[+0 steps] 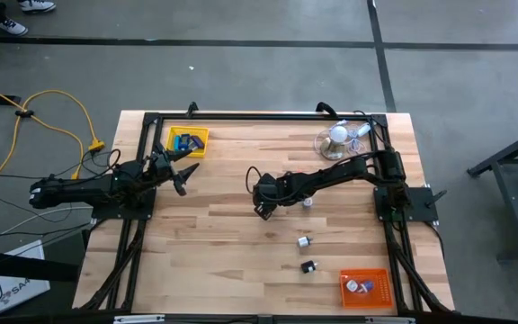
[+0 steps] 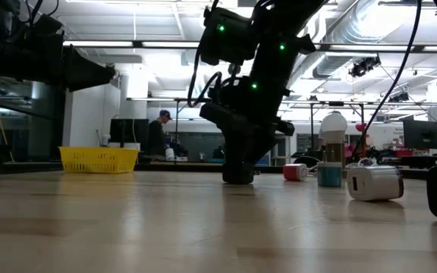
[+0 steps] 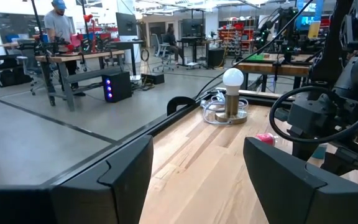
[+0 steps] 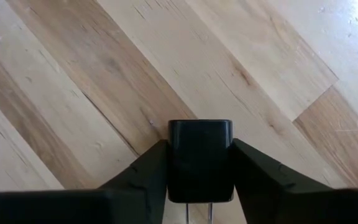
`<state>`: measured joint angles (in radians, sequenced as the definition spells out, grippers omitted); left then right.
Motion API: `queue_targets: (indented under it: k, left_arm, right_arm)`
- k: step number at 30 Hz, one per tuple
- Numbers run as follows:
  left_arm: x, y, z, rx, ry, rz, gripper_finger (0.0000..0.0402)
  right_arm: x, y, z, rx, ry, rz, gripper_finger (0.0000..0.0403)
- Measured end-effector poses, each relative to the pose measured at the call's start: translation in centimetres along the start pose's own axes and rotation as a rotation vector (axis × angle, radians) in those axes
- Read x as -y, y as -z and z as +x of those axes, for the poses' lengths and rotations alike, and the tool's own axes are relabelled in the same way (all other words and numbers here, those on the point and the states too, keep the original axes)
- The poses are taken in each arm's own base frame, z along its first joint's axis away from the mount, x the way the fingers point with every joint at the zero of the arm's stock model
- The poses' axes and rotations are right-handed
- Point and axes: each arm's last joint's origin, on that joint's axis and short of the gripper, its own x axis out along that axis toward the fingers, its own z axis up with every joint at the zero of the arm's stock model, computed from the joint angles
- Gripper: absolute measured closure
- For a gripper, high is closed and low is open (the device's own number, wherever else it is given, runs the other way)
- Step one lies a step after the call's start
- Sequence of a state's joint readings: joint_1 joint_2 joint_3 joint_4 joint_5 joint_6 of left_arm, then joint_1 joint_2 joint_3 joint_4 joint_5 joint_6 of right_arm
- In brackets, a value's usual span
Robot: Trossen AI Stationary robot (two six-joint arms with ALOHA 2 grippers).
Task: Pick & Place Office items
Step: Put the top black charger adapter into the orange bin
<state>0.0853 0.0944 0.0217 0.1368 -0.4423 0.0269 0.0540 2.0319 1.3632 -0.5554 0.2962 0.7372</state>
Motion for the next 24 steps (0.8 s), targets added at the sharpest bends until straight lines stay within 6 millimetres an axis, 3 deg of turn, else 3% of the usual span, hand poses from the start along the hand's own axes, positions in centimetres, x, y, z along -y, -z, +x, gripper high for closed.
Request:
queue_targets:
  k: [16,24]
  left_arm:
    - [0.0,0.0,0.0,0.0,0.0,0.0,0.0159]
    - [0.0,0.0,0.0,0.0,0.0,0.0,0.0159]
  right_arm:
    - [0.0,-0.1,-0.1,0.003,-0.004,-0.028,0.0266]
    - [0.1,-0.8,-3.5,0.068,-0.036,-0.095,0.0266]
